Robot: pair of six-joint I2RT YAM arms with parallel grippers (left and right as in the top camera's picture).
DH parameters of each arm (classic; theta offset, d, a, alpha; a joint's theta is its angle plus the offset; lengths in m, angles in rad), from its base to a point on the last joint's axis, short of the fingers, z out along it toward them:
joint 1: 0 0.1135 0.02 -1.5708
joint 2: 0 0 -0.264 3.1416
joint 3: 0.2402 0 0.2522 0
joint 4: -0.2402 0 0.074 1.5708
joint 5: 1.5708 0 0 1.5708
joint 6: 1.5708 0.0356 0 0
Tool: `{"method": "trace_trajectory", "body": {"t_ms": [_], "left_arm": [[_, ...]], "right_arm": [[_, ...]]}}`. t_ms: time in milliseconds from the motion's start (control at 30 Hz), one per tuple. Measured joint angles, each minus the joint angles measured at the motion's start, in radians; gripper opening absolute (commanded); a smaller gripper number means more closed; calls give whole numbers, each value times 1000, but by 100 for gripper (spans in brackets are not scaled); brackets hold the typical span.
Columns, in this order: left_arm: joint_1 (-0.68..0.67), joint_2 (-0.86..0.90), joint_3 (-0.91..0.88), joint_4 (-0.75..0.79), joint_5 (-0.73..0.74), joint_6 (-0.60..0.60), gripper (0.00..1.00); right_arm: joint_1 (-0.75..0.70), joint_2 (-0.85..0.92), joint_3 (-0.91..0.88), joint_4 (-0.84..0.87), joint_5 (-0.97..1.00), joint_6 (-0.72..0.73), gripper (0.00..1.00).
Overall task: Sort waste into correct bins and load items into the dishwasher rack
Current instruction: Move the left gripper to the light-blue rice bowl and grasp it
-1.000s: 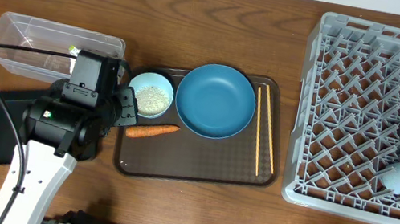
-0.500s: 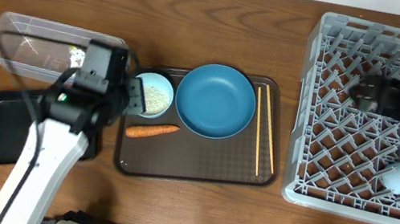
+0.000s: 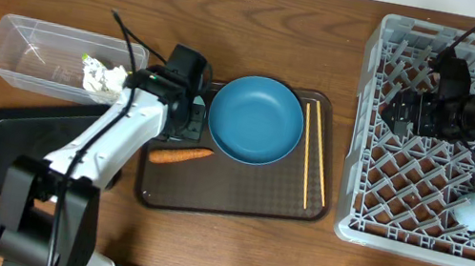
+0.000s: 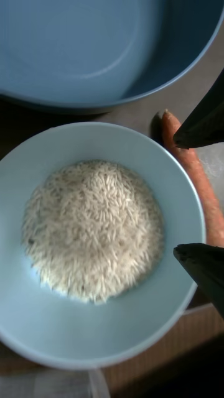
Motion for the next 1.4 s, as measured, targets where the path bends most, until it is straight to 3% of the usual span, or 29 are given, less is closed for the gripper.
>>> {"method": "trace_trajectory", "body": {"t_ms": [500, 867, 1067, 1400], "left_arm": [[-58, 72, 0, 33, 0, 28, 51], [-58, 143, 0, 47, 0, 45, 14], [-58, 145, 0, 49, -9, 48, 6], [-58, 36, 28, -62, -29, 48, 6]], "right_arm": [[0, 0, 0, 0, 17, 0, 99], [0, 0, 0, -8, 19, 0, 99], [0, 0, 0, -8, 19, 0, 99], [0, 0, 0, -9, 19, 0, 99]]}}
